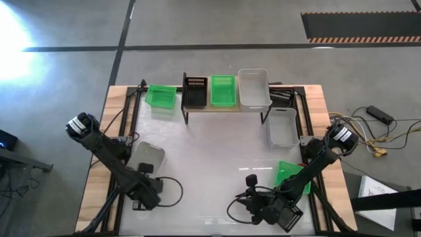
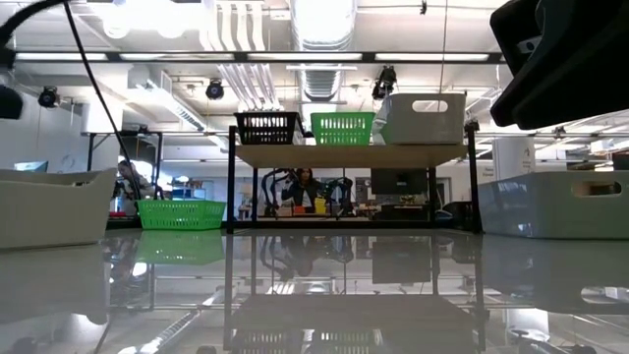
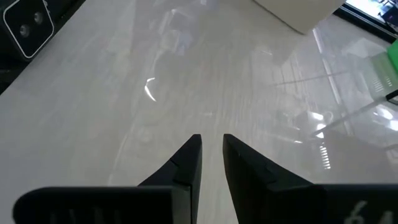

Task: Stack baskets on shelf by color
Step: Stack the left white bin on top of the white bin on the shelf

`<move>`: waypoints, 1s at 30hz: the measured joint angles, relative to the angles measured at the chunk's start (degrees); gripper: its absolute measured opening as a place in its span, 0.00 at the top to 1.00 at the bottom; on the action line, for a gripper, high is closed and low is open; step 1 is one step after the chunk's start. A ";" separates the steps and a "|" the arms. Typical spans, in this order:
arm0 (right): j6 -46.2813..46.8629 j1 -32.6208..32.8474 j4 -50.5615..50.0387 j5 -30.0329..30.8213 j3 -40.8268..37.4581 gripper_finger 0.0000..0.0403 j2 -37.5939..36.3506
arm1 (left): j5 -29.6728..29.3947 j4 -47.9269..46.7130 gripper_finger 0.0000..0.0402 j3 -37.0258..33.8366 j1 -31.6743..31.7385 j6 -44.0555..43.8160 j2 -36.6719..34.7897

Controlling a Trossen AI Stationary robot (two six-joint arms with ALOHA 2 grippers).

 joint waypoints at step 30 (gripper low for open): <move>13.28 6.20 -13.97 -0.02 -0.04 0.85 -9.56 | -14.02 41.24 0.88 27.87 25.10 15.88 30.55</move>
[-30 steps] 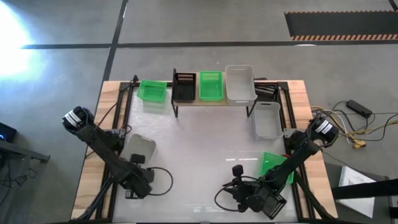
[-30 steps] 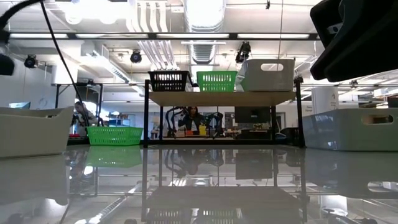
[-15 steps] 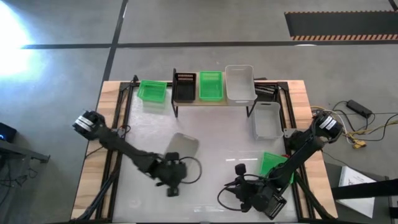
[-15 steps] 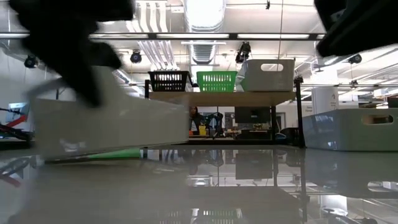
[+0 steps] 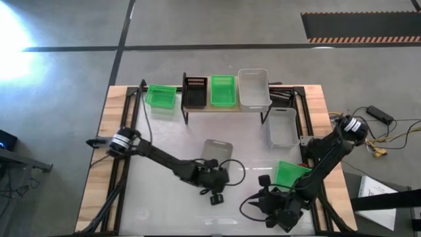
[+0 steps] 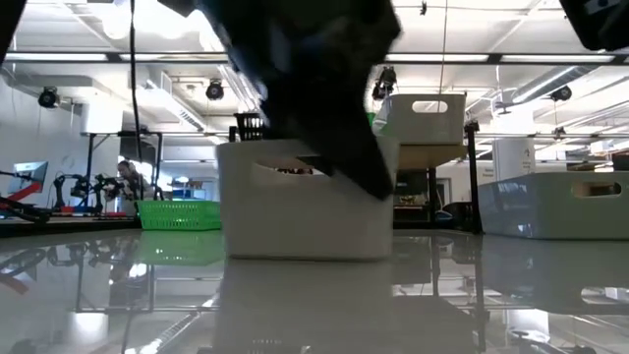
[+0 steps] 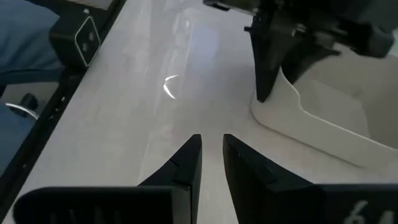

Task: Stack baskets on shelf by color
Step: Stack the left white bin on top of the white bin on the shelf

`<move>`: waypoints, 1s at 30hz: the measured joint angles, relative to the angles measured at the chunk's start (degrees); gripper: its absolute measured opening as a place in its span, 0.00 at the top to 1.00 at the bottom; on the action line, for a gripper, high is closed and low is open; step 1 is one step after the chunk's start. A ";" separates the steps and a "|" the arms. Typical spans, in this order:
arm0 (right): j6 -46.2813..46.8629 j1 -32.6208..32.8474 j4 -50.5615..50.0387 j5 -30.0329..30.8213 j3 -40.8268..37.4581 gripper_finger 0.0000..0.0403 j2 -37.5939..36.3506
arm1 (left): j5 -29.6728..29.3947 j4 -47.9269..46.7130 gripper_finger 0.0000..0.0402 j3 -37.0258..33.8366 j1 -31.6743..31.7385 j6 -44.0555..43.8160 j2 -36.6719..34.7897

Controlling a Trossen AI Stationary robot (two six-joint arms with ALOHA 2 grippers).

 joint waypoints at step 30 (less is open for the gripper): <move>-14.37 -16.51 12.78 -9.72 7.20 0.58 3.82 | -31.25 -4.39 0.41 -19.21 -19.40 -18.92 -27.17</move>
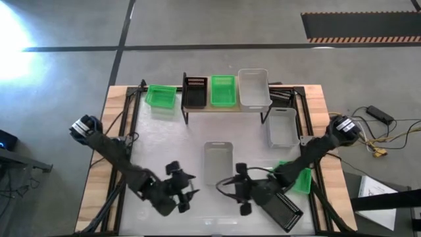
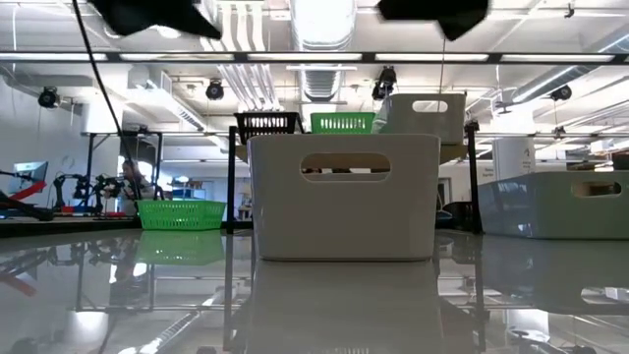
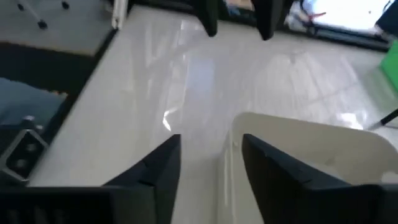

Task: Stack baskets on shelf by color
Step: Stack the left white bin on top of the white bin on the shelf

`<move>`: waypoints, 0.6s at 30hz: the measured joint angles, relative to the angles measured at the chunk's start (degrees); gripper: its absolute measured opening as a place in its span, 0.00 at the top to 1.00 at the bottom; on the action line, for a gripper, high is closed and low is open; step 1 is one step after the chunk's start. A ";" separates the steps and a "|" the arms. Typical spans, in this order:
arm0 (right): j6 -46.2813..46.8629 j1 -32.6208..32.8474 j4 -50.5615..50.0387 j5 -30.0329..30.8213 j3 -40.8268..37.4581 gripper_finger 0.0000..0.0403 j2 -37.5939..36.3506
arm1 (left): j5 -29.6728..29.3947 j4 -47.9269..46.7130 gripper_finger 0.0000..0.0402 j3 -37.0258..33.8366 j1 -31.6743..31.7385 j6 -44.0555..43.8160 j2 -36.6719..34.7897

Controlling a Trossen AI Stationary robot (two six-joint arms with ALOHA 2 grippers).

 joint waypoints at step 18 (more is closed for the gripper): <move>3.10 -11.24 -40.45 -18.42 33.19 0.59 24.57 | -9.85 49.03 0.41 -21.98 -2.60 3.86 8.64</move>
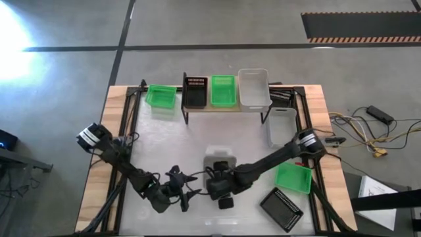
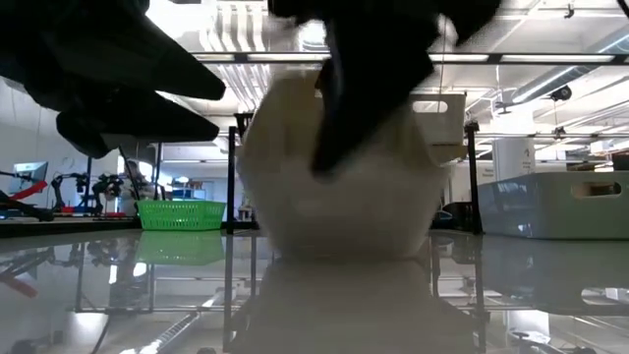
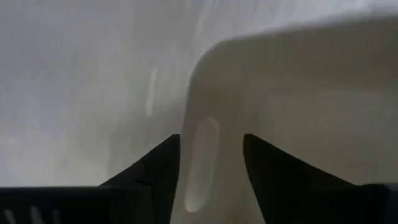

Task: Stack baskets on shelf by color
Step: Stack the left white bin on top of the white bin on the shelf

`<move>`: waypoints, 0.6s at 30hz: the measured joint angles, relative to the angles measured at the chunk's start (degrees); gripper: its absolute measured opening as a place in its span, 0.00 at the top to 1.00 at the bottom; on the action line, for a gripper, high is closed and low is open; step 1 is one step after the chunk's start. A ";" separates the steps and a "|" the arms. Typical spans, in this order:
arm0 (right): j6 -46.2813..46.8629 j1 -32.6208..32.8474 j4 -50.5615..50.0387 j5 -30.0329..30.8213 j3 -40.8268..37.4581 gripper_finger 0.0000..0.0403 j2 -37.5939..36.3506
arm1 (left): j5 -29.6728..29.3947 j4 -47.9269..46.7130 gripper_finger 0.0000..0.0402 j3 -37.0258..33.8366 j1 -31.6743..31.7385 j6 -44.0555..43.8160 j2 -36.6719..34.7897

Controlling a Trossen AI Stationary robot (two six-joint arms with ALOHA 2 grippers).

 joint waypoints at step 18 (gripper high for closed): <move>-0.54 1.36 -6.12 -0.50 2.07 0.62 -4.27 | 0.14 0.48 0.41 0.80 0.00 1.67 0.67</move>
